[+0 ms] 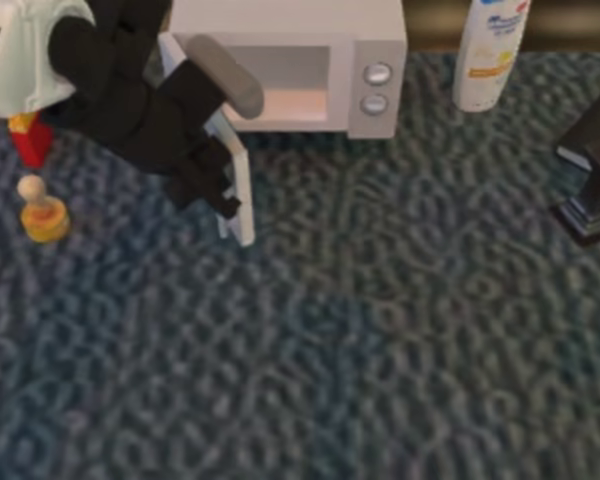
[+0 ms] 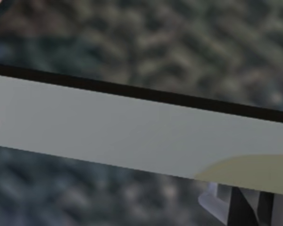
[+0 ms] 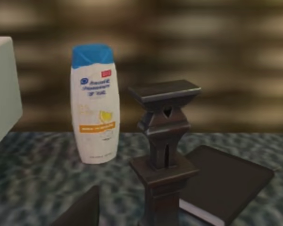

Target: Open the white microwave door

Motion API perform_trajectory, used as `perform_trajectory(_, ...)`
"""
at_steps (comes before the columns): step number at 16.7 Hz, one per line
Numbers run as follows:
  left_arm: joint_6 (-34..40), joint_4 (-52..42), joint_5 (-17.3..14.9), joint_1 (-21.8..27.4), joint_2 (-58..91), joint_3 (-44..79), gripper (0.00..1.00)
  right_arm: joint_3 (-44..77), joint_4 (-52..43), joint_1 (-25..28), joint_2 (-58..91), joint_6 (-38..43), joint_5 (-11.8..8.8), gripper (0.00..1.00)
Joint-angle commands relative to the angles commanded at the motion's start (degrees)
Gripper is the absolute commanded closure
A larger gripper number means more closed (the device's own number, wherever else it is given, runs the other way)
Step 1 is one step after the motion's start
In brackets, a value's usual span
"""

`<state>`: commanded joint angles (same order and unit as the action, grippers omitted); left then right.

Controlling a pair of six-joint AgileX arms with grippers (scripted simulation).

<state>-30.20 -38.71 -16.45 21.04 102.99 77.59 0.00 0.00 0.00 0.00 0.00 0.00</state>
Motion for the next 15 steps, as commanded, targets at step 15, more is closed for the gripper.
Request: perform_trajectory(15, -8.6, -2.8, -3.7, -3.4, -0.6, -0.4, 1.0, 0.0, 0.0, 0.0, 0.0, 0.0, 0.0, 0.0)
